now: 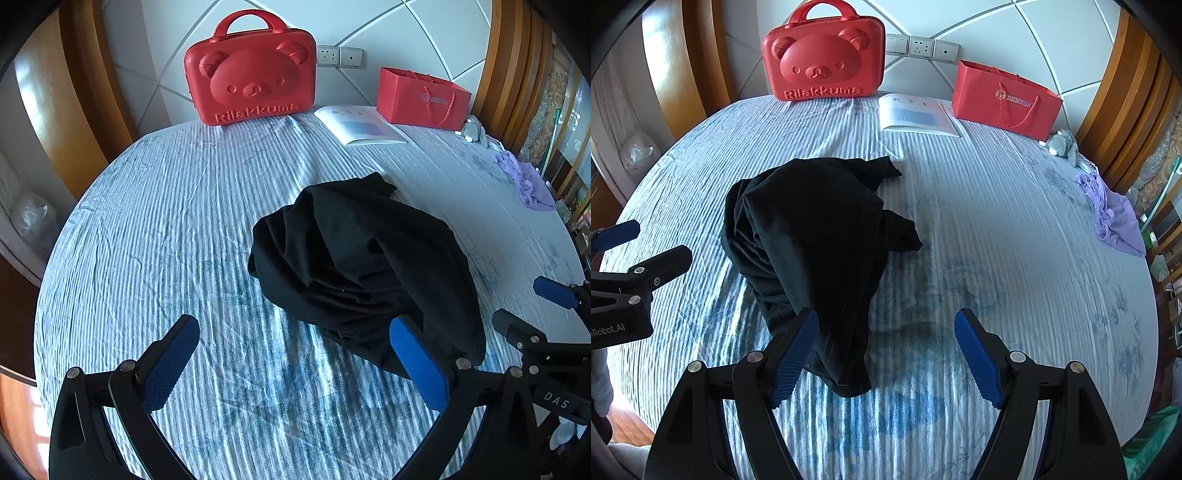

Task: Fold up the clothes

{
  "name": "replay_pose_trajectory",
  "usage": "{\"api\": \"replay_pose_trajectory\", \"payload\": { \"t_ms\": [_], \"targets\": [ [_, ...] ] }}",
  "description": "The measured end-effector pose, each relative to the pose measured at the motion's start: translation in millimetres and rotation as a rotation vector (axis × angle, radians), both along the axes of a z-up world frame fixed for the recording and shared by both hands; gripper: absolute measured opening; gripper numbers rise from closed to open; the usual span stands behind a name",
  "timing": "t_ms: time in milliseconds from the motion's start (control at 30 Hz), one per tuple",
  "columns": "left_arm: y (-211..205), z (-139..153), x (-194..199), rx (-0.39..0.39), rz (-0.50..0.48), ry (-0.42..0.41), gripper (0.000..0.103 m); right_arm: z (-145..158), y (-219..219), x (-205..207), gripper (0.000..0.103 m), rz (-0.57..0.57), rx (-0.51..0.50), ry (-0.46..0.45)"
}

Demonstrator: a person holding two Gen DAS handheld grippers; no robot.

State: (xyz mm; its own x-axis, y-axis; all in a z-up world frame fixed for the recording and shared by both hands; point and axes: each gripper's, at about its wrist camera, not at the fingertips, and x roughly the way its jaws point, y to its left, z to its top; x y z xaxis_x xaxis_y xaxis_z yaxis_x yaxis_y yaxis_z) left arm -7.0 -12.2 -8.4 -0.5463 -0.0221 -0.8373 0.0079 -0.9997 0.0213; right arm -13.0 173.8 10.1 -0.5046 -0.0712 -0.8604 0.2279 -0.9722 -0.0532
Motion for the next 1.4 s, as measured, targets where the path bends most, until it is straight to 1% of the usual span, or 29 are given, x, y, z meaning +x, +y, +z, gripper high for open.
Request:
{"api": "replay_pose_trajectory", "payload": {
  "t_ms": [100, 133, 167, 233, 333, 367, 400, 433, 467, 500, 533, 633, 700, 800, 833, 900, 967, 1067, 1133, 1200, 1233, 1267, 1333, 1400],
  "targets": [
    [-11, -4, 0, 0.009, 0.017, -0.008, 0.103, -1, -4, -1, 0.078, 0.033, -0.029, -0.011],
    [-15, -6, 0, 0.011, 0.024, -0.013, 0.103, -2, -7, -2, 0.083, 0.051, -0.036, -0.016],
    [-19, -7, 0, 0.014, 0.031, -0.017, 0.103, -3, -10, -2, 0.087, 0.068, -0.043, -0.021],
    [-25, -11, 0, 0.023, 0.04, -0.027, 0.103, -9, -17, -5, 0.087, 0.098, -0.039, -0.025],
    [-32, -15, 0, 0.022, 0.044, -0.036, 0.103, -31, -29, -19, 0.086, 0.128, -0.035, -0.067],
    [-34, -17, 0, 0.02, 0.044, -0.04, 0.103, -39, -32, -24, 0.077, 0.138, -0.035, -0.082],
    [-36, -19, -1, 0.019, 0.044, -0.045, 0.103, -48, -35, -31, 0.062, 0.148, -0.035, -0.097],
    [-37, -21, -1, 0.018, 0.043, -0.05, 0.103, -57, -36, -39, 0.022, 0.153, -0.028, -0.112],
    [-39, -23, -3, 0.017, 0.042, -0.056, 0.103, -63, -37, -47, 0.006, 0.144, -0.019, -0.127],
    [-40, -26, -4, 0.016, 0.039, -0.061, 0.103, -62, -33, -52, 0.006, 0.131, -0.028, -0.126],
    [-40, -27, -5, 0.016, 0.031, -0.064, 0.103, -53, -26, -55, 0.005, 0.108, -0.043, -0.092],
    [-37, -30, -11, 0.01, 0.008, -0.064, 0.103, -1, 10, -59, 0.005, -0.003, -0.086, 0.092],
    [-30, -30, -18, 0.013, -0.014, -0.061, 0.103, 37, 48, -58, 0.005, -0.108, -0.102, 0.199],
    [-17, -31, -31, 0.029, -0.05, -0.058, 0.103, 72, 105, -52, 0.005, -0.26, -0.053, 0.3],
    [-12, -32, -36, 0.036, -0.061, -0.058, 0.103, 77, 123, -49, 0.005, -0.31, -0.032, 0.314],
    [-3, -36, -43, 0.048, -0.085, -0.062, 0.103, 80, 164, -42, 0.005, -0.415, -0.016, 0.306],
    [7, -38, -50, 0.06, -0.11, -0.066, 0.103, 74, 193, -35, 0.005, -0.497, 0.02, 0.285],
    [23, -39, -58, 0.077, -0.147, -0.071, 0.103, 58, 234, -17, 0.004, -0.61, 0.079, 0.237],
    [36, -39, -61, 0.073, -0.176, -0.063, 0.103, 46, 258, -6, 0.005, -0.679, 0.115, 0.2],
    [48, -40, -64, 0.065, -0.205, -0.063, 0.103, 31, 283, 4, 0.007, -0.743, 0.111, 0.131],
    [53, -41, -66, 0.058, -0.219, -0.064, 0.103, 24, 291, 8, 0.013, -0.757, 0.106, 0.094],
    [59, -42, -69, 0.048, -0.231, -0.066, 0.103, 17, 293, 10, 0.026, -0.739, 0.101, 0.071],
    [69, -45, -75, 0.028, -0.241, -0.071, 0.103, 11, 288, 13, 0.039, -0.677, 0.079, 0.06],
    [78, -50, -83, 0.015, -0.246, -0.08, 0.103, 12, 282, 14, 0.04, -0.612, 0.038, 0.065]
  ]
}}
